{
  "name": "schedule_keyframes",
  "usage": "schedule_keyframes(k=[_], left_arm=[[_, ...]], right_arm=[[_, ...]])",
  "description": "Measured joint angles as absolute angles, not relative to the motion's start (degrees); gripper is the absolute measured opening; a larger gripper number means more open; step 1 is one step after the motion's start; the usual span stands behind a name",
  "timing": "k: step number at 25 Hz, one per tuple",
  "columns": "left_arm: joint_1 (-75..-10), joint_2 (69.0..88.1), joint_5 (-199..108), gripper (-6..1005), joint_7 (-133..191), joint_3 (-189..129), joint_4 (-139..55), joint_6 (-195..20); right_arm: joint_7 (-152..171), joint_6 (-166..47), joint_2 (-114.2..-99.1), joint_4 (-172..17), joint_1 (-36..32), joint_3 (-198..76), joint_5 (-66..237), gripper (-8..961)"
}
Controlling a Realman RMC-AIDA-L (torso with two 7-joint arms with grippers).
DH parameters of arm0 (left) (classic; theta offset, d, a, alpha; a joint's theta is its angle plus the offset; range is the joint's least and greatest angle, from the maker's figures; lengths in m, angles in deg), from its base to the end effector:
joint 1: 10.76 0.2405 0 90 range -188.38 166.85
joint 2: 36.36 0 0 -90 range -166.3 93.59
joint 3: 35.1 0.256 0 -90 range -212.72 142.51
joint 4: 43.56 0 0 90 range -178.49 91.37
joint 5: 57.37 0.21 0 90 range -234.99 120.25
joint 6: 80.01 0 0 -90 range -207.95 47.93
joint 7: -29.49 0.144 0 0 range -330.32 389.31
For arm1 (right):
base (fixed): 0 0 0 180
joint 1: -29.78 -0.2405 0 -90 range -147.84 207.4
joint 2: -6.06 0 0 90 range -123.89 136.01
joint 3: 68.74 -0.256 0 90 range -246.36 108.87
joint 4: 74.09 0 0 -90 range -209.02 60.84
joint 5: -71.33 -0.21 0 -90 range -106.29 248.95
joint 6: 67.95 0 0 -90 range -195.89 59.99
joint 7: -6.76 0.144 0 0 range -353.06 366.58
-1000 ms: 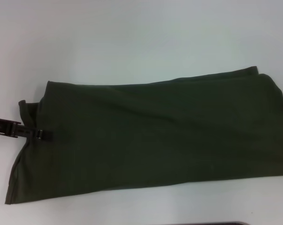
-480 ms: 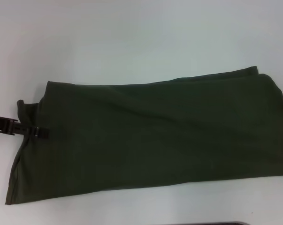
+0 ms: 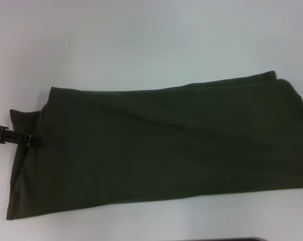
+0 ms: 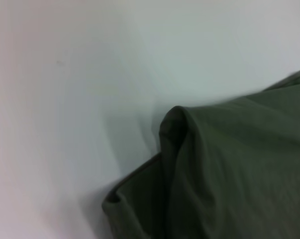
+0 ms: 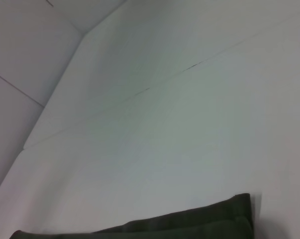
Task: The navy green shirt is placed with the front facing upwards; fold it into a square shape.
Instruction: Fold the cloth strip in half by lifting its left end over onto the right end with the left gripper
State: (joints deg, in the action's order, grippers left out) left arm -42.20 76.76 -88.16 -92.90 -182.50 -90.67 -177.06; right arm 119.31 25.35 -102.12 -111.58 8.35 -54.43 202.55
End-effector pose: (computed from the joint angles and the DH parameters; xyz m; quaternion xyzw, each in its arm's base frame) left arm -0.3289 0.3095 0.0615 -0.8323 -0.5468 0.0057 0.0908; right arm 0.3820 0.2751 0.1111 -0.7510 0.5796 0.2368 0.2098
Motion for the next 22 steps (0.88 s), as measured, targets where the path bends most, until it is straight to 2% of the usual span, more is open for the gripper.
schedule_keyframes(k=[11, 22], left_arm=[[-41.5, 76.5, -86.7, 905, -93.3, -182.6, -90.2, -176.3], [-41.7, 77.35, -86.7, 904, -93.3, -182.4, -90.0, -176.2]], right_arm=[[119.3, 25.1, -102.12, -111.6, 8.0, -54.5, 202.6, 895], [119.5, 25.1, -102.12, -111.8, 7.9, -54.5, 202.6, 896]])
